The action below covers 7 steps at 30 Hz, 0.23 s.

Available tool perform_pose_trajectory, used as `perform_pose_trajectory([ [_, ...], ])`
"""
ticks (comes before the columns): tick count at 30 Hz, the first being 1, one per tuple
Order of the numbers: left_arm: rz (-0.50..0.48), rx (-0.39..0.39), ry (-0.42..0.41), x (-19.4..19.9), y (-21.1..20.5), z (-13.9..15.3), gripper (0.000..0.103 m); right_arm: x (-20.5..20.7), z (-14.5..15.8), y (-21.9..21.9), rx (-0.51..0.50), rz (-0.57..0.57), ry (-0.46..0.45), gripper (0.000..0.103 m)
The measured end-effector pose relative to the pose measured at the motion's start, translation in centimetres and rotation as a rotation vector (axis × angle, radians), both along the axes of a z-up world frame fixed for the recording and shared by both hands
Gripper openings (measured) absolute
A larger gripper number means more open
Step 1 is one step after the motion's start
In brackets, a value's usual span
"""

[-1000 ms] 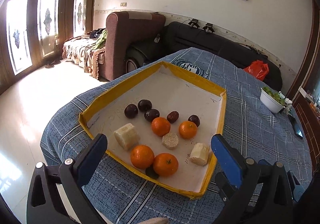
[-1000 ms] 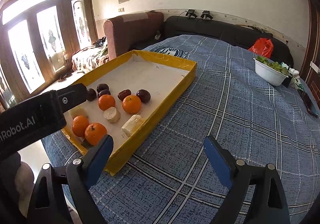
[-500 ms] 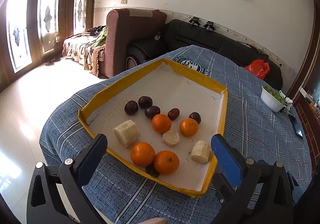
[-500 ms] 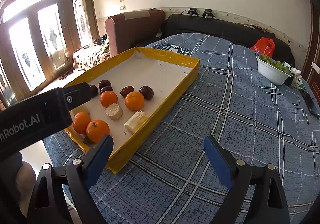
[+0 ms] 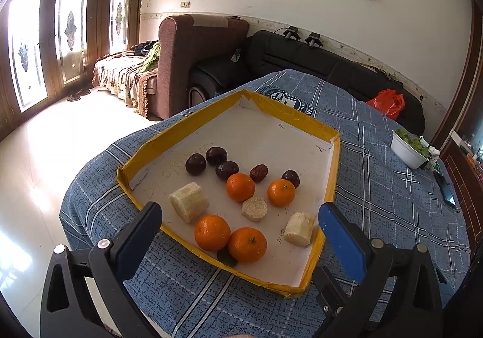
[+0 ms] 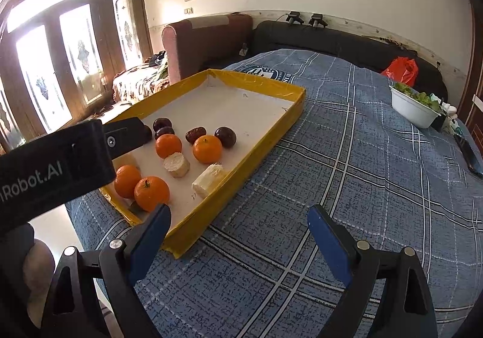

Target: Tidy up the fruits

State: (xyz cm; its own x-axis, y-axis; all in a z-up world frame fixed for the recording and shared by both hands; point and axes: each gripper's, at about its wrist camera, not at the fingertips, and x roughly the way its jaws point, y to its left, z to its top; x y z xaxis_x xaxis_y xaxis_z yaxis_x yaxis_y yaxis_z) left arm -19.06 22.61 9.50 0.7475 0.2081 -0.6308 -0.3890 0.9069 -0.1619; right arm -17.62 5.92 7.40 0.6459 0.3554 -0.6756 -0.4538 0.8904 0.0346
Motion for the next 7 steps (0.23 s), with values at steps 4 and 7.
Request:
perform_pose_trajectory([
  [4,-0.012,-0.003,-0.008,-0.3,-0.2,0.6,0.103,-0.1,0.1,-0.5,0.014,-0.002,0.002,0.095],
  [7,-0.02,0.008,0.002,0.0,-0.8,1.1,0.103,0.2,0.2,-1.5,0.042,-0.026,0.011,0.095],
])
